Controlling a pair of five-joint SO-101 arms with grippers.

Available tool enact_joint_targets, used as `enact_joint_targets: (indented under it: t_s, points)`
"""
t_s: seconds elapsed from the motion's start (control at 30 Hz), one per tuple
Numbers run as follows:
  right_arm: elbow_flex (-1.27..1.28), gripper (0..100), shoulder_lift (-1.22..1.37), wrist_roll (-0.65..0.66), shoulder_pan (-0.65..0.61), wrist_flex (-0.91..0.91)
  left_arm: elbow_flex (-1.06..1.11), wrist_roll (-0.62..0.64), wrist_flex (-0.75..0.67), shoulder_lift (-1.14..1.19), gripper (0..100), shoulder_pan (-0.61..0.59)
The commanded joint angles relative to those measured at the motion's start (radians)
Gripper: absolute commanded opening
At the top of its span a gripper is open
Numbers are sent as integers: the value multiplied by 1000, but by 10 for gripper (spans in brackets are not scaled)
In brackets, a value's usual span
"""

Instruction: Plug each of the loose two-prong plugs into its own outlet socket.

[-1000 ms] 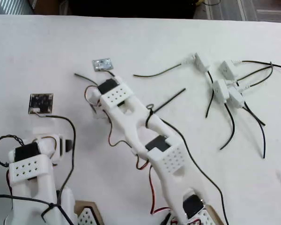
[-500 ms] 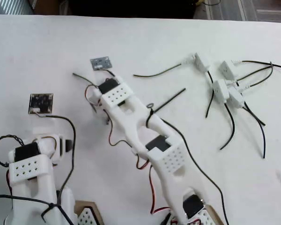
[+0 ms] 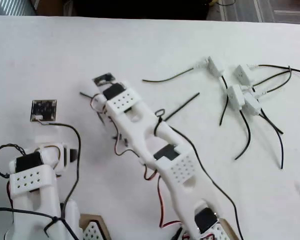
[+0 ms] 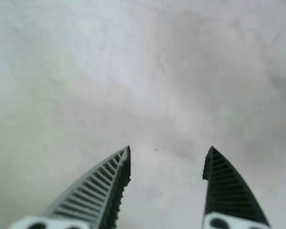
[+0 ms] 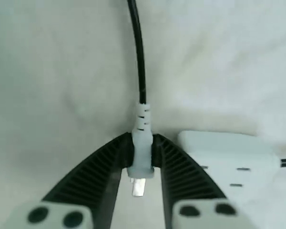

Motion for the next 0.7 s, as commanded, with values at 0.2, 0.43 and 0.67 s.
enact_joint_targets:
  t_s: [0.2, 0.43, 0.67]
  points:
    - [-71, 24, 19, 8, -10, 35, -3, -8, -17, -25, 252, -4]
    - [-74, 99, 19, 0, -15, 74, -3, -8, -17, -25, 252, -4]
    - [-75, 85, 18, 0, -15, 73, -3, -8, -17, -25, 252, -4]
